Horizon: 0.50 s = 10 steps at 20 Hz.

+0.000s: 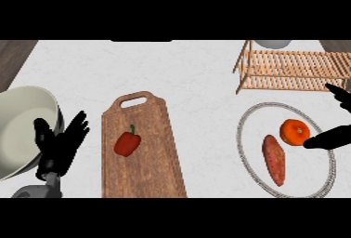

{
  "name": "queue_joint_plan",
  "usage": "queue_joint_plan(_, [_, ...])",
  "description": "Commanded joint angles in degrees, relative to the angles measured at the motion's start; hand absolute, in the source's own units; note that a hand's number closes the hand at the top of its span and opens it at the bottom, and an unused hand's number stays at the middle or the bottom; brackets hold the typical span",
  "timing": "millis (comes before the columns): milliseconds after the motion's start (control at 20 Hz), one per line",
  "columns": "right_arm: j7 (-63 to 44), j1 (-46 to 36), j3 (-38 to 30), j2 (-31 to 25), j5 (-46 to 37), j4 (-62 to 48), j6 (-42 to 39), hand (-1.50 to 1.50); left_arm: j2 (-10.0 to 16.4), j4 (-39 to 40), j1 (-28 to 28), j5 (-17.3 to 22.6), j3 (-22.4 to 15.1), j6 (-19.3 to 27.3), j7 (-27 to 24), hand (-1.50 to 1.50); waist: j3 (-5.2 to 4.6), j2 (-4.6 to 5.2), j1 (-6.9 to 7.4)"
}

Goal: Pick the squash from the placemat and place it in the tiered shelf

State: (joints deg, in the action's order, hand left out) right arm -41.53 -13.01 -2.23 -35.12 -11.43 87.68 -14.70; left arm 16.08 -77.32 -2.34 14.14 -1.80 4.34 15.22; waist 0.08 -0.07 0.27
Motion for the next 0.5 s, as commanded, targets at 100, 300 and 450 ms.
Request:
queue_joint_plan(100, [-0.2, 3.1, 1.1, 5.1, -7.2, 0.6, 2.3, -1.5, -0.2, -3.6, 2.1, -0.8, 1.5, -1.0, 2.4, 0.0, -0.07, 0.04, -0.12])
queue_joint_plan(300, [-2.8, 3.1, 1.1, 6.6, -10.9, 2.6, 2.2, -1.5, -2.7, 2.8, -0.4, -2.9, 1.7, -1.3, -0.7, 0.0, -0.09, 0.06, -0.31])
queue_joint_plan(450, [-0.9, 3.2, 1.4, 8.2, -14.0, -0.2, 2.4, -1.5, -3.4, -4.4, 0.9, -3.4, 1.2, 0.3, 4.6, 0.0, -0.07, 0.04, -0.16])
